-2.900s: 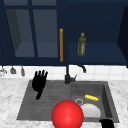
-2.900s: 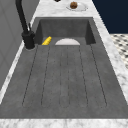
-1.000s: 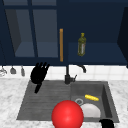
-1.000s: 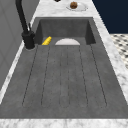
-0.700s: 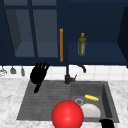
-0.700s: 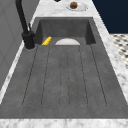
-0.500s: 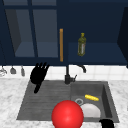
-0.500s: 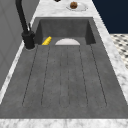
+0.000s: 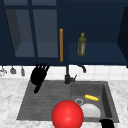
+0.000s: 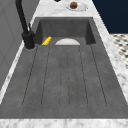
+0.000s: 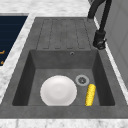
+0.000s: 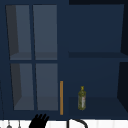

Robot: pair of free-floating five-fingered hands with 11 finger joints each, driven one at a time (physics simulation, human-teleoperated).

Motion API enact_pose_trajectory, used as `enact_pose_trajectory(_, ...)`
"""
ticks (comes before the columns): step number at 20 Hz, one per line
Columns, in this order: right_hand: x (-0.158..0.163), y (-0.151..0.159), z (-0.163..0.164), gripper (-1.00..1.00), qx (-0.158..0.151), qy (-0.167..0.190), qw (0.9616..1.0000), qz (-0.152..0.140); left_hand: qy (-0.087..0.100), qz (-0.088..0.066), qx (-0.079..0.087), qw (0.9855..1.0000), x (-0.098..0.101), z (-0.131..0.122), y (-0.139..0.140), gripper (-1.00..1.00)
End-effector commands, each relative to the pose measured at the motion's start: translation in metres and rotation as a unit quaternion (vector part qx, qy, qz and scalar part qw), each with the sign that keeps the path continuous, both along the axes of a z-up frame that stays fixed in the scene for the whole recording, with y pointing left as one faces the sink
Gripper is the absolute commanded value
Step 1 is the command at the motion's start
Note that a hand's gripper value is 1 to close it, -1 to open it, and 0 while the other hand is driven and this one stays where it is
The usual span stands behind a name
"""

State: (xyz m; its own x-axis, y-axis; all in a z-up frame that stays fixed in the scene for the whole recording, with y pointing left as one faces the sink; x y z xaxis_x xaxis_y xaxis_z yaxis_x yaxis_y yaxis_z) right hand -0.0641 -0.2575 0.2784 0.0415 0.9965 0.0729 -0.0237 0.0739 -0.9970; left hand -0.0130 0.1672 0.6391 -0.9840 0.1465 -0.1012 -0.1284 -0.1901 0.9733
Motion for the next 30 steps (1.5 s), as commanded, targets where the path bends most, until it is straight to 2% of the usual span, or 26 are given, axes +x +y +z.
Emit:
enact_pose_trajectory(1,0.0,0.0,0.0,0.0,0.0,0.0,1.0,0.0,-0.027,-0.021,0.062,0.9975,0.004,-0.004,0.002,-1.0)
enact_pose_trajectory(2,0.0,0.0,0.0,0.0,0.0,0.0,1.0,0.0,-0.027,-0.015,0.063,0.9975,0.004,-0.005,0.004,-1.0)
enact_pose_trajectory(12,0.0,0.0,0.0,0.0,0.0,0.0,1.0,0.0,-0.027,-0.021,0.075,0.9967,0.003,-0.015,0.013,-1.0)
enact_pose_trajectory(16,0.0,0.0,0.0,0.0,0.0,0.0,1.0,0.0,-0.013,-0.007,0.079,0.9968,-0.008,-0.006,0.002,-1.0)
enact_pose_trajectory(17,0.0,0.0,0.0,0.0,0.0,0.0,1.0,0.0,-0.01,0.005,0.058,0.9983,-0.008,-0.01,0.002,-1.0)
enact_pose_trajectory(18,0.0,0.0,0.0,0.0,0.0,0.0,1.0,0.0,-0.007,0.005,0.026,0.9996,-0.003,-0.01,0.002,-1.0)
enact_pose_trajectory(20,0.0,0.0,0.0,0.0,0.0,0.0,1.0,0.0,-0.013,0.0,0.019,0.9997,-0.004,-0.01,0.005,-1.0)
enact_pose_trajectory(21,0.0,0.0,0.0,0.0,0.0,0.0,1.0,0.0,-0.007,0.004,0.019,0.9998,-0.005,-0.011,0.01,-1.0)
enact_pose_trajectory(22,0.0,0.0,0.0,0.0,0.0,0.0,1.0,0.0,-0.007,-0.001,0.012,0.9999,-0.004,-0.01,0.019,-1.0)
enact_pose_trajectory(23,0.0,0.0,0.0,0.0,0.0,0.0,1.0,0.0,-0.008,0.001,0.004,1.0,0.001,-0.005,0.014,-1.0)
enact_pose_trajectory(24,0.0,0.0,0.0,0.0,0.0,0.0,1.0,0.0,-0.016,0.015,-0.018,0.9996,-0.004,0.009,0.016,-1.0)
enact_pose_trajectory(25,0.0,0.0,0.0,0.0,0.0,0.0,1.0,0.0,-0.006,0.02,-0.03,0.9993,-0.003,0.008,0.019,-1.0)
enact_pose_trajectory(27,0.0,0.0,0.0,0.0,0.0,0.0,1.0,0.0,-0.006,0.024,-0.042,0.9988,-0.006,0.01,0.021,-1.0)
enact_pose_trajectory(30,0.0,0.0,0.0,0.0,0.0,0.0,1.0,0.0,-0.005,0.027,-0.048,0.9985,-0.01,0.013,0.023,-1.0)
